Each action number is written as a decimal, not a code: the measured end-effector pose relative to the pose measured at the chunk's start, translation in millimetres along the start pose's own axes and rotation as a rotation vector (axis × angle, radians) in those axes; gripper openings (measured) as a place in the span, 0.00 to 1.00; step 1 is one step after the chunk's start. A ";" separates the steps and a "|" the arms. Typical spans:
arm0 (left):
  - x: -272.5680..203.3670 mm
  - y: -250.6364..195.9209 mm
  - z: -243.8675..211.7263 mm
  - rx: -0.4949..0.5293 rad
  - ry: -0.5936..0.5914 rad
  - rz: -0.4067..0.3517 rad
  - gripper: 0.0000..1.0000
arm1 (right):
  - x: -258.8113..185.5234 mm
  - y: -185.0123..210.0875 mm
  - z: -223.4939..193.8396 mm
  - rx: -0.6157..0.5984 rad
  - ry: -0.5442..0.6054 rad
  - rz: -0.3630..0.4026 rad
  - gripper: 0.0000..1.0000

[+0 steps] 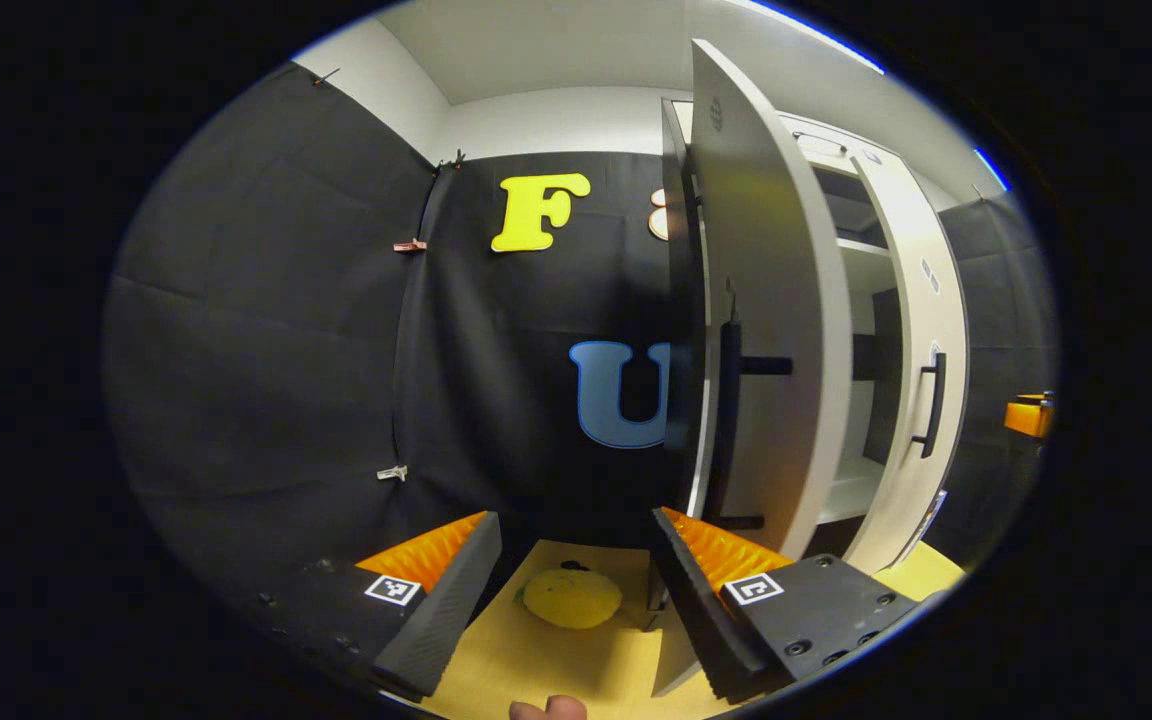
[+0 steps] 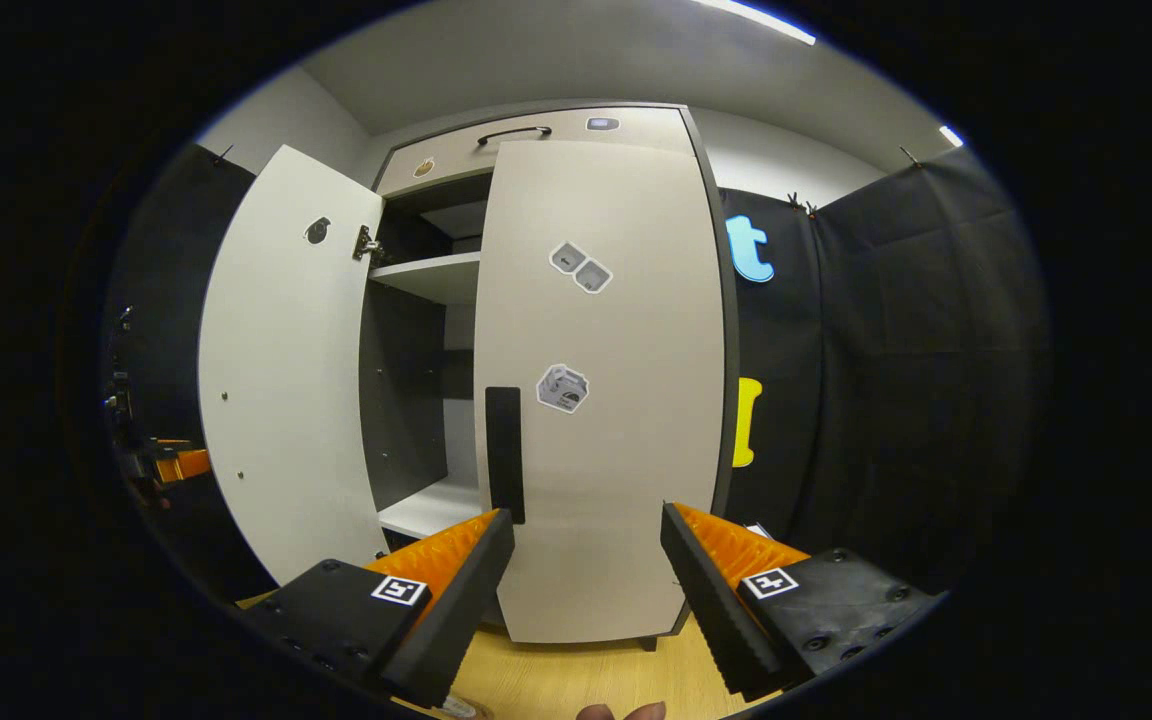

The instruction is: Grasp the bottle in the cabinet with the left hand and place it on the coaster, then close the right door with the right hand and the left door with the left hand.

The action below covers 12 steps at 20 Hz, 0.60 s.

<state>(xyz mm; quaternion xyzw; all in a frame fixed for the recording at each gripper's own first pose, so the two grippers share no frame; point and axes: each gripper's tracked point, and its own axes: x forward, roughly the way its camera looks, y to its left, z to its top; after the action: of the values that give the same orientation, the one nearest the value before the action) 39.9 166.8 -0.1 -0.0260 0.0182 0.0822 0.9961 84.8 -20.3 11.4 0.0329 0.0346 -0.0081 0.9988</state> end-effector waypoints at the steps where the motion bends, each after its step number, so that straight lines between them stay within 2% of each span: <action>1: 5.4 -4.2 1.8 0.008 -0.010 -0.017 0.95 | -4.1 -2.9 -1.5 -0.009 0.002 -0.007 0.98; 4: 4.3 -18.3 -0.2 0.039 -0.010 -0.047 0.92 | -14.8 -10.3 -6.5 -0.022 0.014 -0.020 0.98; 8: 7.2 -38.2 -2.1 0.017 0.001 -0.073 0.94 | -22.3 -15.8 -11.5 -0.029 0.027 -0.023 0.97; 12: -7.0 -92.1 -4.3 0.024 0.007 -0.141 0.94 | -23.4 -18.2 -17.8 -0.023 0.043 -0.018 0.97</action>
<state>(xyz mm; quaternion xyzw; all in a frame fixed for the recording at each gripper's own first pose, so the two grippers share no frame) 48.1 74.7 0.4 -0.0158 0.0210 0.0117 0.9996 59.9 -36.9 -5.9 0.0212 0.0563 -0.0162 0.9981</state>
